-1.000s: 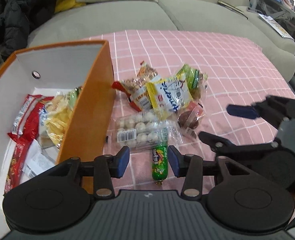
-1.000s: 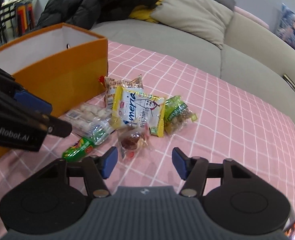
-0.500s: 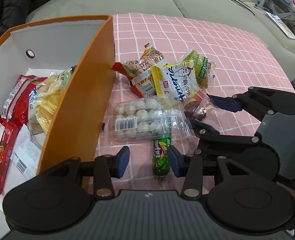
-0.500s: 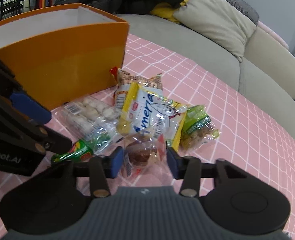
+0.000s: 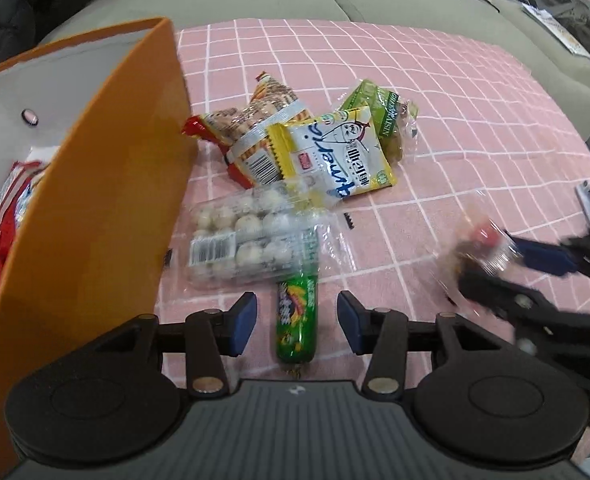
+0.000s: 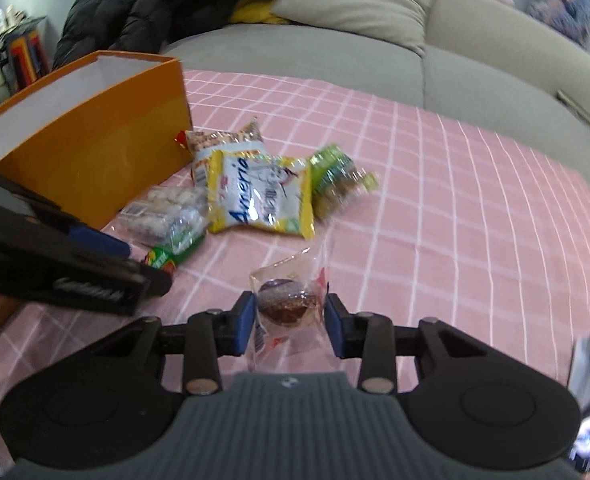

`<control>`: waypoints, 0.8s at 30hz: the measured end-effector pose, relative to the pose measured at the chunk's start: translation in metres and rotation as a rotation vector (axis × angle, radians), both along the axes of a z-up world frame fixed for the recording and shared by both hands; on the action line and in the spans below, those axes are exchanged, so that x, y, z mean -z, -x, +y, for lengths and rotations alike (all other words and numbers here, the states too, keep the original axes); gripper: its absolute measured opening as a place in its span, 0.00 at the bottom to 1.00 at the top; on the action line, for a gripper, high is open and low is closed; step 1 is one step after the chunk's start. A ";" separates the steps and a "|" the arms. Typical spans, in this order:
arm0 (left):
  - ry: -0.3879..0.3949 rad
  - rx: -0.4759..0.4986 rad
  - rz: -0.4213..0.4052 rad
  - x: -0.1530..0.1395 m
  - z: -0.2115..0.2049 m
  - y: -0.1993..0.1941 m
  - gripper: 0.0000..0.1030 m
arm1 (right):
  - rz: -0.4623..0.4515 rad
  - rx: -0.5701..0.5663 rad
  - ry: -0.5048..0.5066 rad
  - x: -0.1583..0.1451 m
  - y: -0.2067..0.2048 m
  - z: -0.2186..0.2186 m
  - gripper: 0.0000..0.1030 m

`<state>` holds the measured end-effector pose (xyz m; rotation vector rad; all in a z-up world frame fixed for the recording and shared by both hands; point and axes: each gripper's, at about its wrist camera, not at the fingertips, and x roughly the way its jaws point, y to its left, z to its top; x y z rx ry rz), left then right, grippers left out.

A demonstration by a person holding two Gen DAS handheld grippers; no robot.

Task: Organize snacks
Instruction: 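Grasp the green sausage stick with the left tool while the right tool grasps the wrapped pastry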

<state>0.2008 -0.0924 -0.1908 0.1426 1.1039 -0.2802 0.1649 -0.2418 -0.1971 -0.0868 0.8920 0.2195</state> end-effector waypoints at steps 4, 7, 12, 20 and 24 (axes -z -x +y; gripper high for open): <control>-0.058 0.008 -0.008 0.005 -0.012 -0.003 0.34 | 0.020 0.024 0.000 0.001 0.008 -0.005 0.34; -0.061 0.021 0.000 0.004 -0.016 -0.001 0.24 | 0.024 0.026 -0.005 -0.001 0.012 -0.007 0.34; -0.014 0.065 0.038 -0.002 -0.012 0.021 0.24 | 0.047 0.036 -0.031 -0.002 0.016 -0.006 0.34; -0.008 0.139 0.087 -0.006 -0.008 0.065 0.24 | 0.106 0.056 -0.124 -0.001 0.045 -0.002 0.35; -0.034 0.139 0.090 -0.003 -0.009 0.069 0.25 | 0.126 0.060 -0.135 0.004 0.053 0.004 0.35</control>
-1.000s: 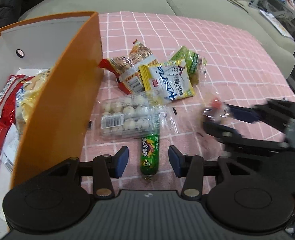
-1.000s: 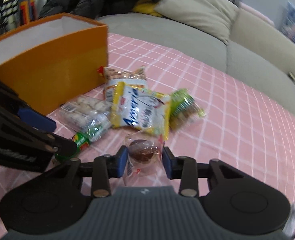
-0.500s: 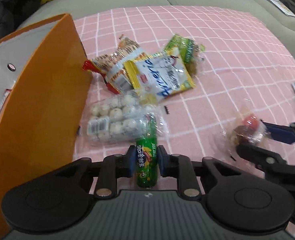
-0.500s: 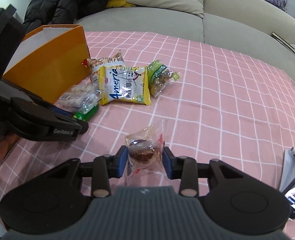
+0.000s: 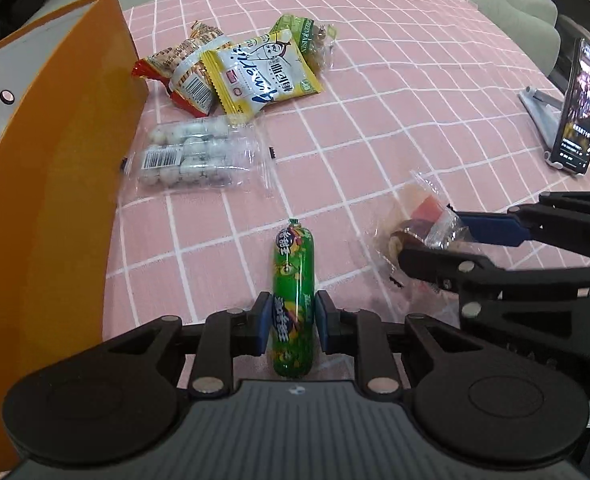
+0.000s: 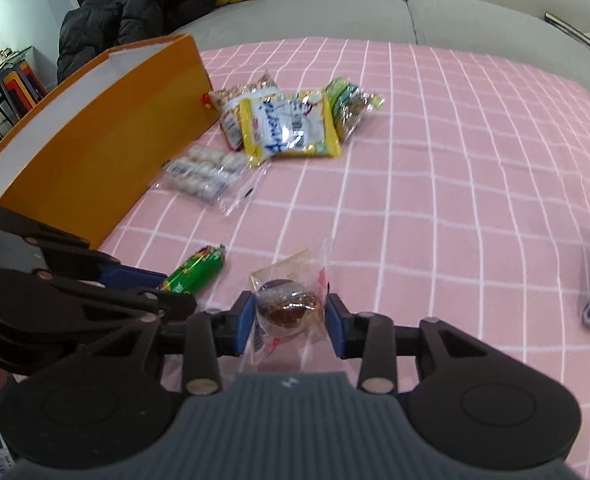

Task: Organize snacks
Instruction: 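Grasp the green sausage stick with the left tool while the right tool grasps the wrapped pastry, then carry the sausage stick and pastry over the orange box and open both tools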

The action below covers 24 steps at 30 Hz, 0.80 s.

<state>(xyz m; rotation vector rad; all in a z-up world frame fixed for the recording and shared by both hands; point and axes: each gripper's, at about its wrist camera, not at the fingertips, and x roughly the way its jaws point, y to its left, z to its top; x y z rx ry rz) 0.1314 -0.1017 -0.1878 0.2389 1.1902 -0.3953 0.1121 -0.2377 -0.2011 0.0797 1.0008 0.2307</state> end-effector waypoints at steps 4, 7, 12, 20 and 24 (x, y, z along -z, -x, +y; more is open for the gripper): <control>-0.027 -0.006 -0.009 -0.002 -0.002 0.001 0.35 | -0.011 -0.014 0.039 0.003 0.003 0.003 0.37; -0.026 -0.012 0.004 -0.001 -0.003 -0.006 0.37 | -0.027 -0.037 0.063 0.006 0.004 0.004 0.40; -0.062 -0.012 0.030 0.007 -0.005 -0.011 0.36 | -0.043 -0.060 0.077 0.006 0.003 0.006 0.40; -0.075 -0.002 0.038 0.007 -0.009 -0.015 0.25 | -0.037 -0.056 0.058 0.010 -0.002 0.004 0.39; -0.088 -0.002 0.035 0.007 -0.012 -0.015 0.24 | -0.040 -0.052 0.051 0.009 -0.002 0.002 0.36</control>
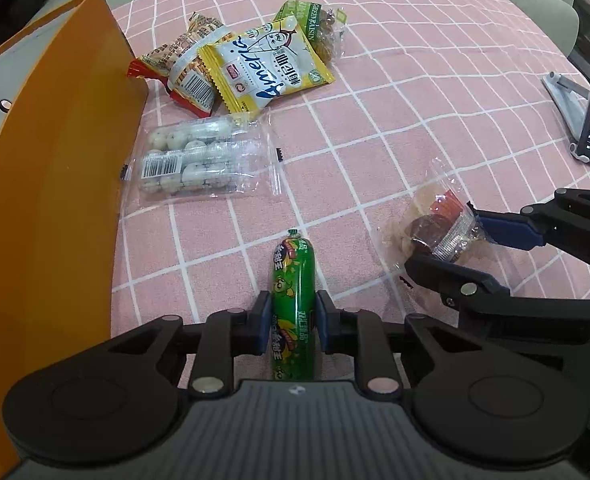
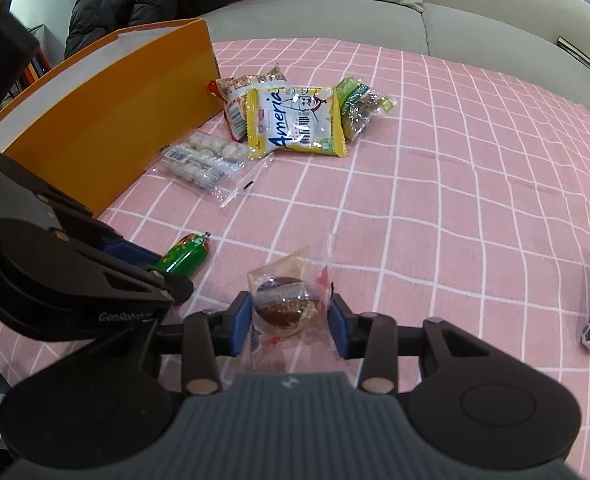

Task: Organize snacks
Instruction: 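Carry the sausage stick and pastry over the orange box and open both tools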

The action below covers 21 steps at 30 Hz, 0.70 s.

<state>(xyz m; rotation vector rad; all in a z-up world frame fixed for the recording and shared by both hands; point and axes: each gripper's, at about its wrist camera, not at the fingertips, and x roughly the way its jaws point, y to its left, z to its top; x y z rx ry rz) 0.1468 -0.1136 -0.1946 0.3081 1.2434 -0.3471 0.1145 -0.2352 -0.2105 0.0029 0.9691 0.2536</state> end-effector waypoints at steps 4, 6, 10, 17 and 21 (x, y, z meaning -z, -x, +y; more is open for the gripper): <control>0.012 0.004 -0.012 -0.004 0.000 0.001 0.24 | 0.009 0.004 -0.006 -0.001 0.000 0.000 0.34; 0.020 0.002 -0.025 -0.010 0.001 0.001 0.24 | 0.003 0.007 -0.012 -0.004 0.000 -0.001 0.34; 0.036 -0.005 -0.061 -0.030 0.004 0.002 0.24 | -0.013 0.017 -0.010 -0.016 0.001 -0.001 0.34; 0.079 -0.049 -0.118 -0.072 0.022 0.004 0.24 | -0.039 0.044 -0.032 -0.045 0.005 0.001 0.34; 0.091 -0.043 -0.168 -0.100 0.036 0.004 0.24 | -0.078 0.035 -0.039 -0.067 0.005 0.008 0.34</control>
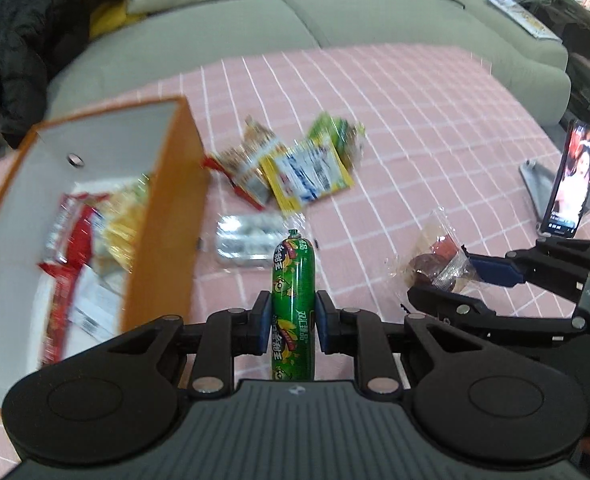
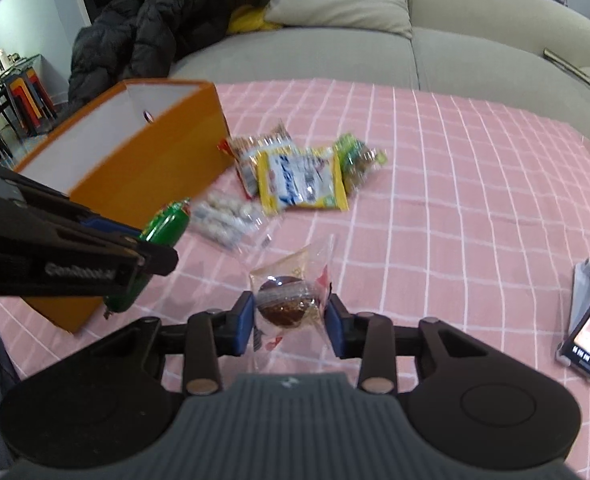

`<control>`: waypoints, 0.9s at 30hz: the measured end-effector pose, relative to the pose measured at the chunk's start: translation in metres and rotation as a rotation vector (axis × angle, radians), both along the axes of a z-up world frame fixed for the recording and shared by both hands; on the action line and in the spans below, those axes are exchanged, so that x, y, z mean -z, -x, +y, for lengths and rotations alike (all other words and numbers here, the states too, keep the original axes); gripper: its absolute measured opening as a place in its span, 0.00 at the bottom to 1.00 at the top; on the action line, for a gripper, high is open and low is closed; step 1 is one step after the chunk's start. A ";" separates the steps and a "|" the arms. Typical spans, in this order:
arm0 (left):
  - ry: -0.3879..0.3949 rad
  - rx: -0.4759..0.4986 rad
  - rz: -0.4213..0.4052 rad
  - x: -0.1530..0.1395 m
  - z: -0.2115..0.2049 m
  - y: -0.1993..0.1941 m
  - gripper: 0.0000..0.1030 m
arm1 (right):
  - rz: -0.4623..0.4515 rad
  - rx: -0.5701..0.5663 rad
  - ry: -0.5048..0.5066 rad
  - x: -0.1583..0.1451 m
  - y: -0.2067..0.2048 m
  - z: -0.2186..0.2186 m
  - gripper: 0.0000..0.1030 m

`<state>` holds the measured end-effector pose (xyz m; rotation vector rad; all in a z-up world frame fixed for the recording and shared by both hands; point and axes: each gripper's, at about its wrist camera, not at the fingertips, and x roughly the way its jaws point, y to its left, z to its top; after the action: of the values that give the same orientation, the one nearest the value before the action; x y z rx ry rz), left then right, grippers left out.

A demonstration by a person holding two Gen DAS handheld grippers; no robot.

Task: Organize snacks
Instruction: 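Carry the sausage stick and pastry over the orange box and open both tools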

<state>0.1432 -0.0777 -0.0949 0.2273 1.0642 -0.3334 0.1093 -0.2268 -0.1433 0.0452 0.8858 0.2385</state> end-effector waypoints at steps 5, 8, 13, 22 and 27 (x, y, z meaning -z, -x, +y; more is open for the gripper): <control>0.001 0.011 -0.069 -0.039 0.027 -0.001 0.24 | -0.061 -0.021 -0.018 -0.031 -0.003 0.014 0.34; 0.002 0.011 -0.104 -0.058 0.047 -0.002 0.24 | -0.092 -0.049 -0.031 -0.050 -0.006 0.026 0.34; 0.006 -0.023 -0.132 -0.084 0.087 -0.006 0.24 | -0.140 -0.116 -0.034 -0.077 -0.015 0.057 0.34; -0.031 -0.113 -0.126 -0.091 0.145 -0.018 0.24 | -0.163 -0.263 -0.051 -0.108 -0.035 0.132 0.34; -0.029 -0.166 -0.049 -0.067 0.170 -0.026 0.24 | -0.076 -0.386 0.003 -0.100 -0.055 0.182 0.34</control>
<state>0.1695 0.0918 -0.0278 0.1703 1.0325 -0.1623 0.1642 -0.0449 -0.0434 -0.1386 0.8143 0.5956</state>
